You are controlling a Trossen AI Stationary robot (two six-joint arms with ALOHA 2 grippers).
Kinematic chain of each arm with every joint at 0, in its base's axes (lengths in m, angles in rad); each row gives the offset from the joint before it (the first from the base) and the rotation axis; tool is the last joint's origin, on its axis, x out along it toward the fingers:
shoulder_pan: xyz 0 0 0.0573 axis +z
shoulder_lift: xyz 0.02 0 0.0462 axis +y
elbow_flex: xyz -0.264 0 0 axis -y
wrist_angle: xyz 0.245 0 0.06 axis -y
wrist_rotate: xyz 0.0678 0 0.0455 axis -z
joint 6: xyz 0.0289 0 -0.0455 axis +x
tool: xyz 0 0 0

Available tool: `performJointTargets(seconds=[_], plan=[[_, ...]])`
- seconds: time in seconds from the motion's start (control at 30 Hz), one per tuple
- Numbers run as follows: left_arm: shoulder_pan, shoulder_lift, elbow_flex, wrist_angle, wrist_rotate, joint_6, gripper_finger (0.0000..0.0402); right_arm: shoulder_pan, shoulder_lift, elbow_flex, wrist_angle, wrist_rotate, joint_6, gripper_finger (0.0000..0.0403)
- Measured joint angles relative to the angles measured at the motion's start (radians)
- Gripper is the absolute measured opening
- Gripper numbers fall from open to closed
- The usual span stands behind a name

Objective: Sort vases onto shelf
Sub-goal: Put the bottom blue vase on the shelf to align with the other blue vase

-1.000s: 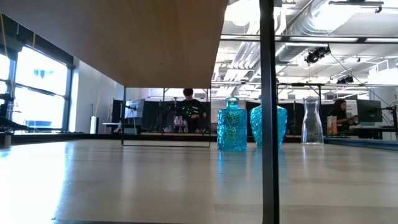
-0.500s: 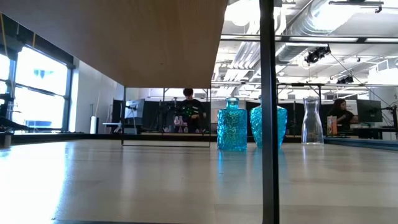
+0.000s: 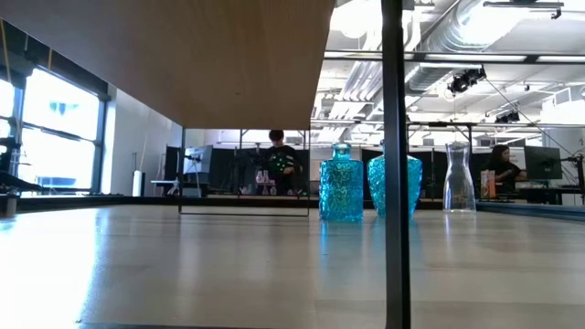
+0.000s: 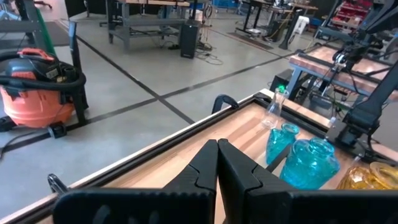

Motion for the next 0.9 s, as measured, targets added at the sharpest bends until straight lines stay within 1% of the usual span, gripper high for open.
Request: performJointTargets(seconds=[0.1,0.37,0.47,0.6,0.7,0.8,0.9], plan=[[0.000,0.001,0.000,0.000,0.000,-0.016,0.0000,0.000,0.000,0.000,0.092,0.013,-0.032,0.0000],[0.000,0.010,0.000,0.000,0.005,-0.068,0.0000,0.000,0.009,0.000,0.400,0.029,-0.313,0.0000],[0.000,0.013,0.000,0.000,0.019,-0.071,0.0000,0.000,0.015,0.001,0.474,0.029,-0.401,0.0000],[0.000,0.024,0.000,0.000,0.025,-0.108,0.0000,0.000,0.035,0.001,0.500,0.030,-0.449,0.0000],[0.000,0.036,0.000,0.022,0.071,-0.133,0.0000,0.000,0.060,0.001,0.488,0.029,-0.452,0.0000],[0.000,0.078,0.000,0.090,0.102,-0.127,0.0000,-0.004,0.095,0.001,0.437,-0.031,-0.471,0.0000],[0.000,0.132,0.000,0.168,0.102,-0.067,0.0000,-0.025,0.136,0.001,0.368,-0.098,-0.478,0.0000]])
